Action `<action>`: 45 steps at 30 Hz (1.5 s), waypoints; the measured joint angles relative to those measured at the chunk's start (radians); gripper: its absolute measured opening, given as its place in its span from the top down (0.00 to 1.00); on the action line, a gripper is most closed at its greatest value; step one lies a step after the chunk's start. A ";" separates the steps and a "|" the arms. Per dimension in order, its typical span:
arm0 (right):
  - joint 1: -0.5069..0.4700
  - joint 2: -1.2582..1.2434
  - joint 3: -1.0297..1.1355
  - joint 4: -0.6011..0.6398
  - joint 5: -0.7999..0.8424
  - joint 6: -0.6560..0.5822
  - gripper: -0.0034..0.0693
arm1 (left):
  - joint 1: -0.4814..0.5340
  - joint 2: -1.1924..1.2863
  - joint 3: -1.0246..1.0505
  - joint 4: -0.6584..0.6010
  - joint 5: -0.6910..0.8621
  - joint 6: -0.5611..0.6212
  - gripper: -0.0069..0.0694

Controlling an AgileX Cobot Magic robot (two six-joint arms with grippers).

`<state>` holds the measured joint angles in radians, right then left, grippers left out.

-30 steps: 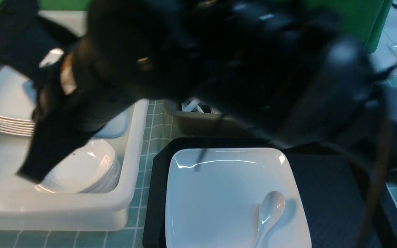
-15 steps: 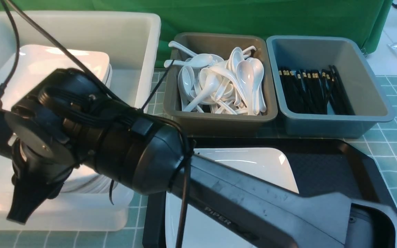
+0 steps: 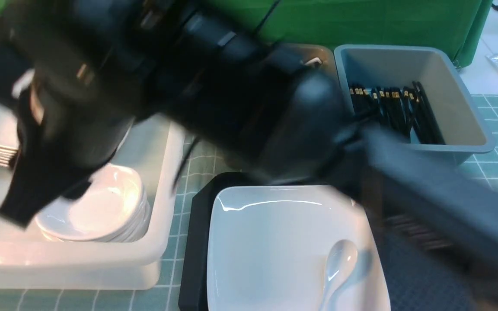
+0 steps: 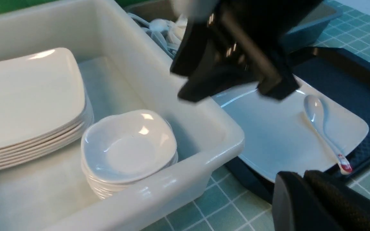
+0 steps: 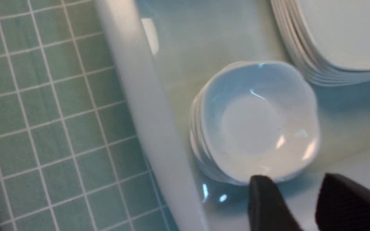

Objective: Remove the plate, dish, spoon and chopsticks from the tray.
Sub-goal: Use the left arm to grab a soup spoon from the plate

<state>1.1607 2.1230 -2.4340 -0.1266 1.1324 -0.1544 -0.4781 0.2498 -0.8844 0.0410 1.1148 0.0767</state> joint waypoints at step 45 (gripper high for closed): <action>0.002 -1.681 1.580 -0.279 0.000 0.711 0.82 | -0.481 1.690 -0.456 -0.063 -0.391 -0.087 0.35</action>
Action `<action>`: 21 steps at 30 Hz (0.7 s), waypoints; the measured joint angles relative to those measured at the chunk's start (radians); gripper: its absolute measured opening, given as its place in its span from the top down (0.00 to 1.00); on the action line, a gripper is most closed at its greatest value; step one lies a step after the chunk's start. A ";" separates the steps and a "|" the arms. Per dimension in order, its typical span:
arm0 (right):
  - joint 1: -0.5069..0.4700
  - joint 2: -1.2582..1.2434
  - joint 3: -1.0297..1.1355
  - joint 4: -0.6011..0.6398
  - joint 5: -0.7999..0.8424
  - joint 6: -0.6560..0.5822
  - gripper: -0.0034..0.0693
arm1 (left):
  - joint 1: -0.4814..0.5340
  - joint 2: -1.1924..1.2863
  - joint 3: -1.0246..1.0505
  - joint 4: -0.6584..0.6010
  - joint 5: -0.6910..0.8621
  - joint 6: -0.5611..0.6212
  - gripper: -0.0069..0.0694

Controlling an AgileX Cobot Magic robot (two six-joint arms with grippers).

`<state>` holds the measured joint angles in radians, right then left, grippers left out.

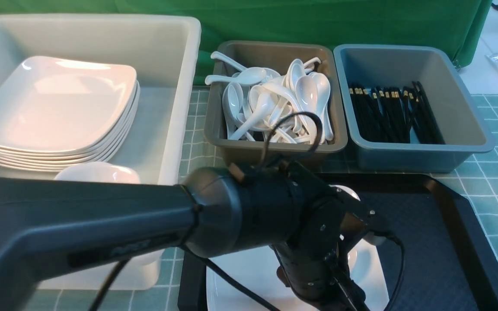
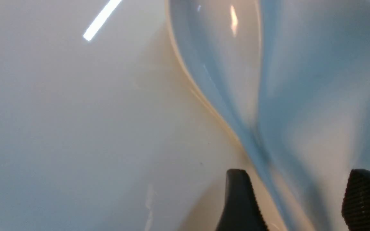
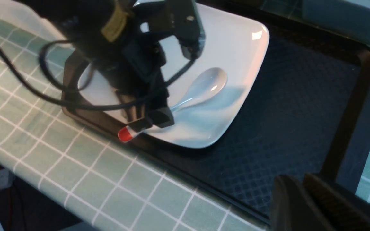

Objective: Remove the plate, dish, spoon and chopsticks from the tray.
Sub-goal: Use the left arm to grab a soup spoon from the plate

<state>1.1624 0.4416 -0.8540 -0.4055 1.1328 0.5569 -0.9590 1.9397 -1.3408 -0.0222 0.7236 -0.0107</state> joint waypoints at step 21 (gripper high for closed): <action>0.000 0.000 0.001 -0.003 0.000 -0.068 0.77 | 0.038 -0.147 -0.034 0.135 -0.030 -0.030 0.82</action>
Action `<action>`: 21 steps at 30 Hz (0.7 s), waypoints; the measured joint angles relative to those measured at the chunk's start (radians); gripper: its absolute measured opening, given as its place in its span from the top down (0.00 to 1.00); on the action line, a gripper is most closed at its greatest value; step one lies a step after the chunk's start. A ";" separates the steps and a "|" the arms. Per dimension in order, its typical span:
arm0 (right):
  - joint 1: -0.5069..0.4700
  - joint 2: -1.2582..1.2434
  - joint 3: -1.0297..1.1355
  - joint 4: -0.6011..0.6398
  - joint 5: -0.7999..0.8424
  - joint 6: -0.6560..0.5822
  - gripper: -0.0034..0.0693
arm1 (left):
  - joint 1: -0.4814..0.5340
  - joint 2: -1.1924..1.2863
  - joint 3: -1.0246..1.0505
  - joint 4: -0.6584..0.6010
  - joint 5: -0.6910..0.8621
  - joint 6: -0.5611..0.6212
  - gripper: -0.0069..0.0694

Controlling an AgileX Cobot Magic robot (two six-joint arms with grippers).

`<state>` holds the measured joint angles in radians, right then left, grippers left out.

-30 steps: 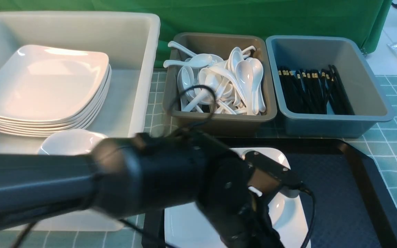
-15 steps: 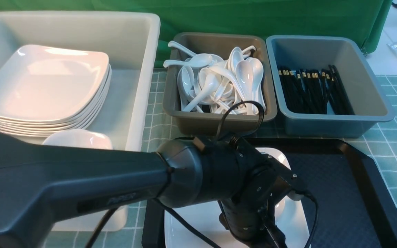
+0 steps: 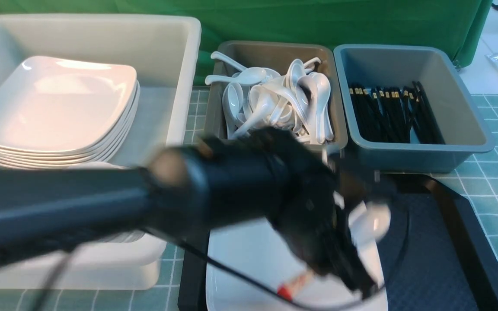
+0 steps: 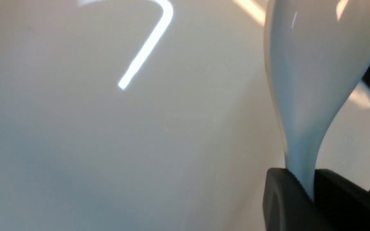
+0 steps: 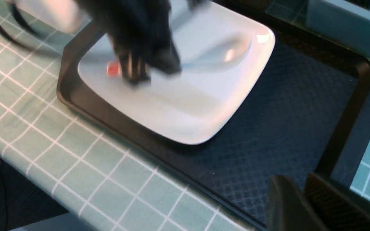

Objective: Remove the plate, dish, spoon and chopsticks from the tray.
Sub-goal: Use the left arm to grab a soup spoon from the plate, then use the left arm to put the soup spoon into the small storage box in the middle

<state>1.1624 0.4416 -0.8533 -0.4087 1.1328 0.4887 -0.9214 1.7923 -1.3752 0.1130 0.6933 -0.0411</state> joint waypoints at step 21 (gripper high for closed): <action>0.000 0.000 0.000 -0.003 -0.016 0.106 0.76 | 0.501 0.376 -0.556 -0.028 -0.278 0.066 0.65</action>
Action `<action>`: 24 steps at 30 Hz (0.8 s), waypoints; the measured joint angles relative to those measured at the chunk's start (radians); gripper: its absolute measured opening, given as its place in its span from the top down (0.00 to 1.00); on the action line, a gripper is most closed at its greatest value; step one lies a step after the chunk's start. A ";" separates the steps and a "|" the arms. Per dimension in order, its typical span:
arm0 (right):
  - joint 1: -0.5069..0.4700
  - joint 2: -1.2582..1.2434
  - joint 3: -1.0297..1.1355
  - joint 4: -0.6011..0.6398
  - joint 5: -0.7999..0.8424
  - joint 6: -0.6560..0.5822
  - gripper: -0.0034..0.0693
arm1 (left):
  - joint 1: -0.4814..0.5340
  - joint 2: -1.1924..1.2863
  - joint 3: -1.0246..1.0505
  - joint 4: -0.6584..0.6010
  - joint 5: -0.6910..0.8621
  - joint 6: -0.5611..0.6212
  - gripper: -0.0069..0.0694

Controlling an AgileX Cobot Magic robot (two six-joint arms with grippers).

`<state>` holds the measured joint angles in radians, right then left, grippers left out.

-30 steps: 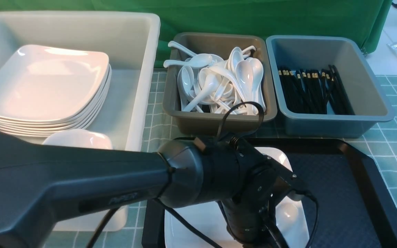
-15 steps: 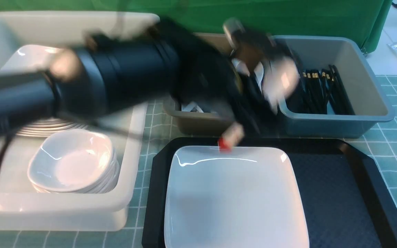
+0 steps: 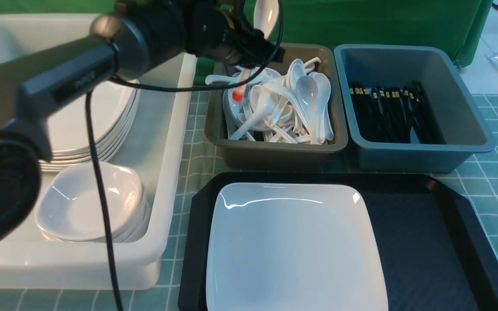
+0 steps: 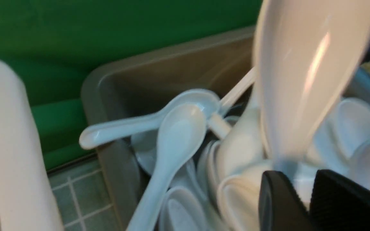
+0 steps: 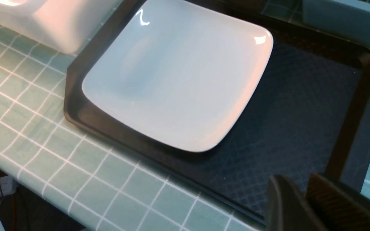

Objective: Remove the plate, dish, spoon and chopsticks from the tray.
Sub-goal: Use the left arm to put the soup spoon into the small storage box in the middle, then use the left arm to grab a plate from the dinner plate

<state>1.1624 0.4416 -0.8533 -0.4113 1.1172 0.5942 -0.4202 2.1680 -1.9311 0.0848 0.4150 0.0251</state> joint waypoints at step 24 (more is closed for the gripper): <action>0.000 0.000 0.000 0.001 -0.004 -0.094 0.75 | -0.388 -0.718 0.783 -0.024 0.335 0.552 0.90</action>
<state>1.1624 0.4416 -0.8533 -0.4104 1.1131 0.5003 -0.8084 1.4504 -1.1485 0.0613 0.7499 0.5770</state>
